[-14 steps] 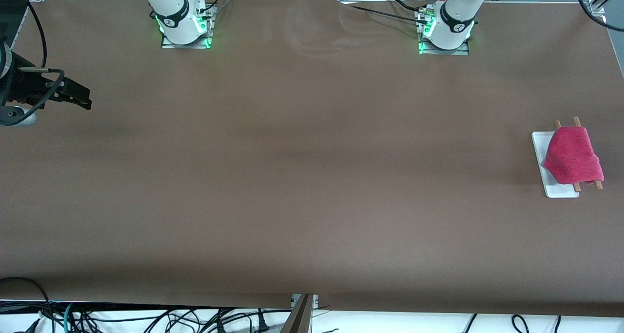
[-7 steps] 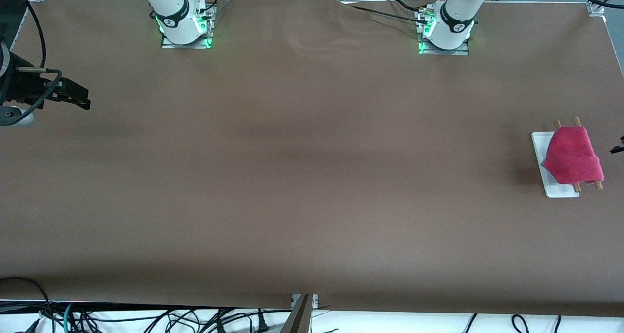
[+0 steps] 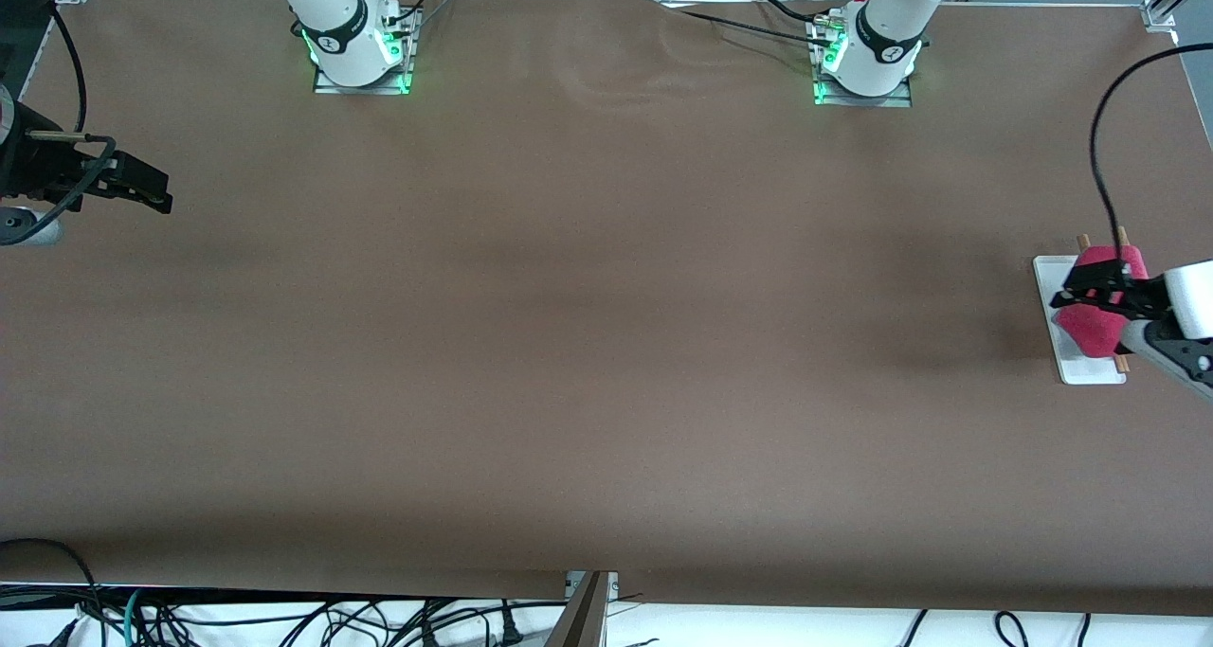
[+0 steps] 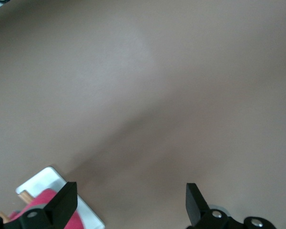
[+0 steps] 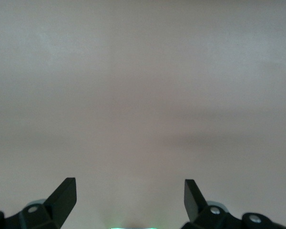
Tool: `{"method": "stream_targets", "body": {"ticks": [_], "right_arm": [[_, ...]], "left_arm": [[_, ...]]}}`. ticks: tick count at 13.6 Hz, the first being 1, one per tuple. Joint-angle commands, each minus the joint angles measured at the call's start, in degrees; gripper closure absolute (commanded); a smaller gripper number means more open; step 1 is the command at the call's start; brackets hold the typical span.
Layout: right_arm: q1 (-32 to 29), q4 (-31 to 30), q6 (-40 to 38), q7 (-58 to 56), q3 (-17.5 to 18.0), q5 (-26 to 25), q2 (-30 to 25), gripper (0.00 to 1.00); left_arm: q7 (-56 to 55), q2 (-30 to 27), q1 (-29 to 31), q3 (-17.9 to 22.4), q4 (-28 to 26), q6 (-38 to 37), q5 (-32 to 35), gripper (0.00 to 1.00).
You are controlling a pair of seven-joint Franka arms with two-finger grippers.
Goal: Pass towel and hang on rack
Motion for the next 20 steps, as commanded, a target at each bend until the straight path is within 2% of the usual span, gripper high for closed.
{"method": "stream_targets", "body": {"ticks": [1, 2, 4, 5, 6, 8, 10, 20], "right_arm": [[-1.17, 0.24, -0.51, -0.74, -0.3, 1.1, -0.18, 0.0], [-1.78, 0.15, -0.51, -0.83, -0.3, 1.1, -0.18, 0.0], [-1.96, 0.15, -0.51, -0.83, -0.65, 1.19, -0.27, 0.0], [-1.87, 0.06, -0.51, -0.83, -0.65, 1.19, -0.36, 0.0], [-1.87, 0.06, -0.77, -0.92, -0.65, 1.19, -0.53, 0.0], [-1.87, 0.15, -1.12, -0.92, -0.65, 1.19, -0.62, 0.0], [-1.87, 0.15, -0.77, -1.01, -0.65, 1.19, -0.45, 0.0], [-1.87, 0.24, -0.07, -2.33, -0.48, 1.19, -0.1, 0.0]], "left_arm": [[-12.5, -7.2, -5.55, 3.44, -5.43, -1.44, -0.16, 0.0], [-17.69, -10.27, -9.84, 7.46, -8.15, -1.27, -0.34, 0.0], [-23.7, -13.98, -18.98, 17.99, -11.24, -0.57, -2.61, 0.0], [-24.33, -15.56, -21.02, 21.18, -13.43, 0.04, -4.62, 0.0], [-24.42, -18.01, -21.21, 22.25, -17.63, 2.66, -6.91, 0.0], [-24.68, -25.03, -20.87, 22.35, -28.26, 9.86, -6.85, 0.0], [-29.23, -28.57, -20.78, 22.0, -34.44, 14.97, -6.75, 0.0], [-28.99, -28.14, -20.07, 21.74, -34.55, 15.78, -6.4, 0.0]]}}
